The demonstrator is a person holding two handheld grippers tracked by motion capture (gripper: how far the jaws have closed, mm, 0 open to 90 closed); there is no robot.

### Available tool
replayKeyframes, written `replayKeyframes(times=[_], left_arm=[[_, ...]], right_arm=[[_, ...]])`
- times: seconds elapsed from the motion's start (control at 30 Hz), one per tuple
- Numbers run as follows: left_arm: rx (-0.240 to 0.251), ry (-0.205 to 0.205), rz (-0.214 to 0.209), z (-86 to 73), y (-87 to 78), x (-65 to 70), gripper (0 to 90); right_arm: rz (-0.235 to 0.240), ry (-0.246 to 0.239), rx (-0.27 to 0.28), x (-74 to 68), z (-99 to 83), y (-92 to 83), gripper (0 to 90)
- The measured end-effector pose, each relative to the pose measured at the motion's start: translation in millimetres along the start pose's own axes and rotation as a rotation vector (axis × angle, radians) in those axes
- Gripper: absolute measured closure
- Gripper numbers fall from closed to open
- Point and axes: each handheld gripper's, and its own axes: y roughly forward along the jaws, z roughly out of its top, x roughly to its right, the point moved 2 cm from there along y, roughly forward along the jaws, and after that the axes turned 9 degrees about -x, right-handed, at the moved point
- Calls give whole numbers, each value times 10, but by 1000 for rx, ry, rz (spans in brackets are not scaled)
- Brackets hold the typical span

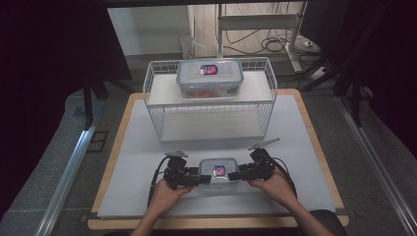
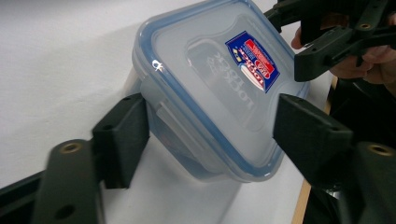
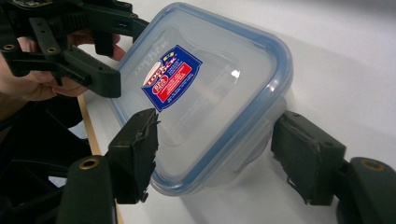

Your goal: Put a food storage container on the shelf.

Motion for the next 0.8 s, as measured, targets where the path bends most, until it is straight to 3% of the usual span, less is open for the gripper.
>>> replayKeyframes(times=[0.17, 0.37, 0.47, 0.63, 0.8], left_arm=[[14, -31, -9, -14, -19, 3, 337], [23, -33, -12, -38, -55, 24, 381], [37, -23, -17, -57, -97, 38, 452], [37, -4, 2, -77, -119, 81, 471], [39, -4, -38, -141, -144, 86, 513]], right_arm=[[9, 20, -1, 1, -16, -21, 361], [3, 14, -5, -28, -46, -44, 396], [-6, 6, 30, -55, -65, -107, 478], [-21, -8, 37, -95, -85, -124, 499], [2, -14, 47, -108, -134, -161, 541]])
